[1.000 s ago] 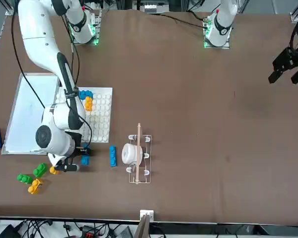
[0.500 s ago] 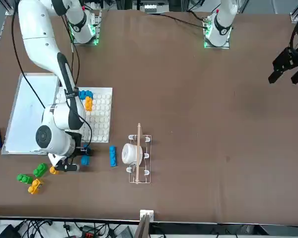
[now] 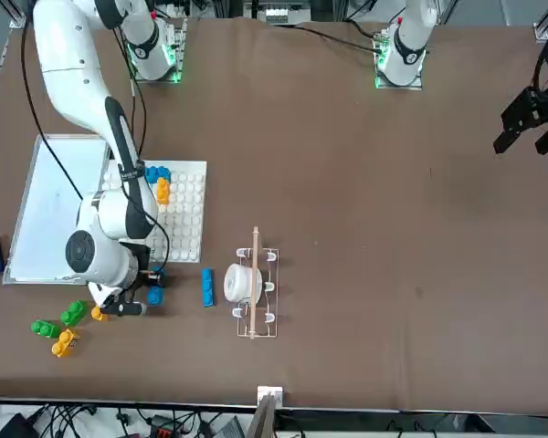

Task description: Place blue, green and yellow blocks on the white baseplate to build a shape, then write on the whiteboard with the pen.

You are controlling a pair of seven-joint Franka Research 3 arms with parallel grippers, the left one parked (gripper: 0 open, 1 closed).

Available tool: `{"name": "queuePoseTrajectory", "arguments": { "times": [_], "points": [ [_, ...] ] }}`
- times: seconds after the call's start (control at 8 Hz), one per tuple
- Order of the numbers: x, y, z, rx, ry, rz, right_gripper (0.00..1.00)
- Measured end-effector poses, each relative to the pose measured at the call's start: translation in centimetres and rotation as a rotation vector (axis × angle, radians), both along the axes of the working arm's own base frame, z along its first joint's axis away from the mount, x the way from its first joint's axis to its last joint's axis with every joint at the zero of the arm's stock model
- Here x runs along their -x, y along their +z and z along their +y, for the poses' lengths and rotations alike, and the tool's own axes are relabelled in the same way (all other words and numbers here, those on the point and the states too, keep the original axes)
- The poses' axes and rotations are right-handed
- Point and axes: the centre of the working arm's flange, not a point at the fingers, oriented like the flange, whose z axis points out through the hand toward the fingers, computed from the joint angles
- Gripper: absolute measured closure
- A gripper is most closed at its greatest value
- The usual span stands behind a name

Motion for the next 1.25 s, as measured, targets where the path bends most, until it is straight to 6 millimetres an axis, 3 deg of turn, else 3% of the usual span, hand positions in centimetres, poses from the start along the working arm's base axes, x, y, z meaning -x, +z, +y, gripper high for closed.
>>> {"name": "queuePoseTrajectory", "arguments": {
  "times": [0.25, 0.5, 0.88, 1.25],
  "points": [
    [-0.4, 1.0, 0.3, -0.002, 0.047, -0.02, 0.62],
    [0.1, 4.1, 0.0, -0.006, 0.086, -0.013, 0.62],
    [4.3, 9.1, -1.5, -0.018, 0.163, 0.033, 0.62],
    [9.5, 9.7, -2.6, -0.034, 0.494, 0.038, 0.62]
  ]
}}
